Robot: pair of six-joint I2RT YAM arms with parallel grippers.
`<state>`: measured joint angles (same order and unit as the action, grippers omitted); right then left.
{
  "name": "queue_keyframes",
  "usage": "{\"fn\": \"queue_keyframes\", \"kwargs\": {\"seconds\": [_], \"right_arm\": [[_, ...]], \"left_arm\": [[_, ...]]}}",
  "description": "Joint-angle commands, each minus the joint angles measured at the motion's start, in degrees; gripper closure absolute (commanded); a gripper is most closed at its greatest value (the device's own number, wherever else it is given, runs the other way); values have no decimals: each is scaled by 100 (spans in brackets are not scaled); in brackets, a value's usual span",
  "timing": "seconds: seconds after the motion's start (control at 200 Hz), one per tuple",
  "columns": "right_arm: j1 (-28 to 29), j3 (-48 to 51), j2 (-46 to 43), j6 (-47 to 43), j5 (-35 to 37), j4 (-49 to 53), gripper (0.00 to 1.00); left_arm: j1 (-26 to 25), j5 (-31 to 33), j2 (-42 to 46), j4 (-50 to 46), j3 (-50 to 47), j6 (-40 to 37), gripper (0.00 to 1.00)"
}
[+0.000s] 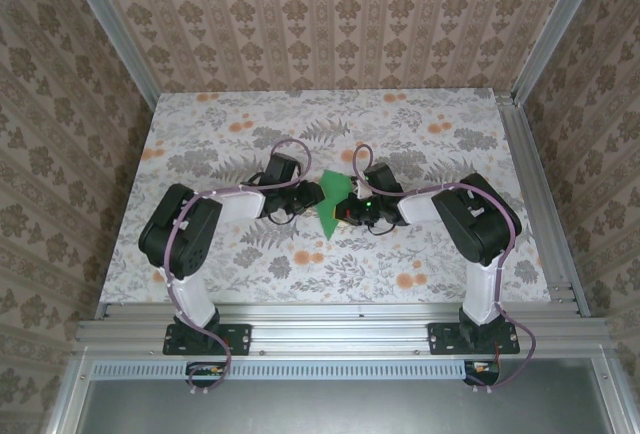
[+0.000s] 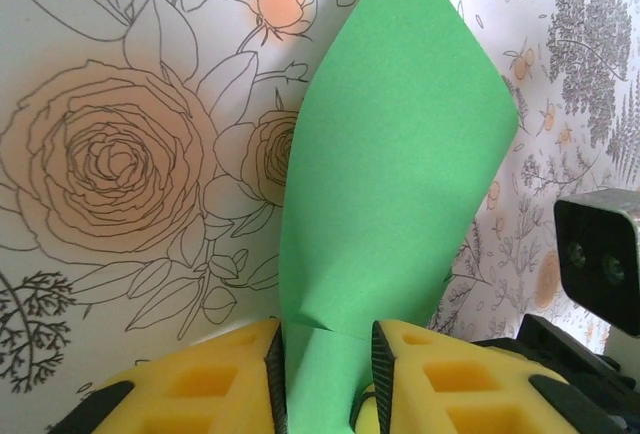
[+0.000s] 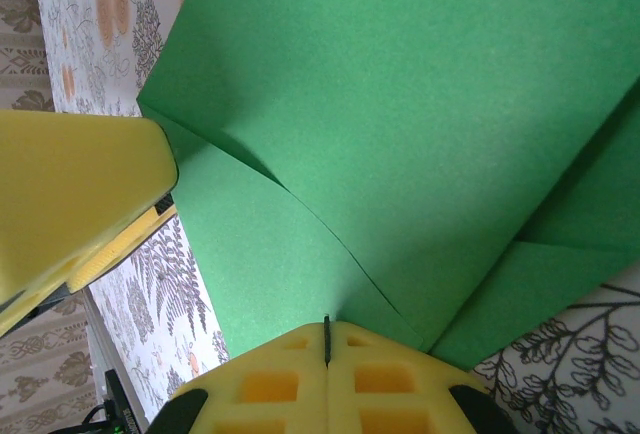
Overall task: Fold a paper plane with a square sheet of paper (pick it up from the middle)
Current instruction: Fold the wing for the fifth time at the center of the table.
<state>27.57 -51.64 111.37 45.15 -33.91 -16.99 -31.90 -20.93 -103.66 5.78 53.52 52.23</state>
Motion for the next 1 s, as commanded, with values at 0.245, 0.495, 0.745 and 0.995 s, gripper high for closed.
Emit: {"fn": "queue_keyframes", "kwargs": {"seconds": [0.245, 0.495, 0.745, 0.995], "right_arm": [[-83, 172, -9, -155, 209, 613, 100], [-88, 141, -133, -224, 274, 749, 100], [-103, 134, -312, -234, 333, 829, 100], [-112, -13, -271, -297, 364, 990, 100]], "left_arm": [[-138, 142, 47, -871, 367, -773, 85], [-293, 558, 10, -1782, 773, -1408, 94], [-457, 946, -159, -2562, 1171, -1893, 95], [-549, 951, -220, -2651, 1312, -1979, 95]]}}
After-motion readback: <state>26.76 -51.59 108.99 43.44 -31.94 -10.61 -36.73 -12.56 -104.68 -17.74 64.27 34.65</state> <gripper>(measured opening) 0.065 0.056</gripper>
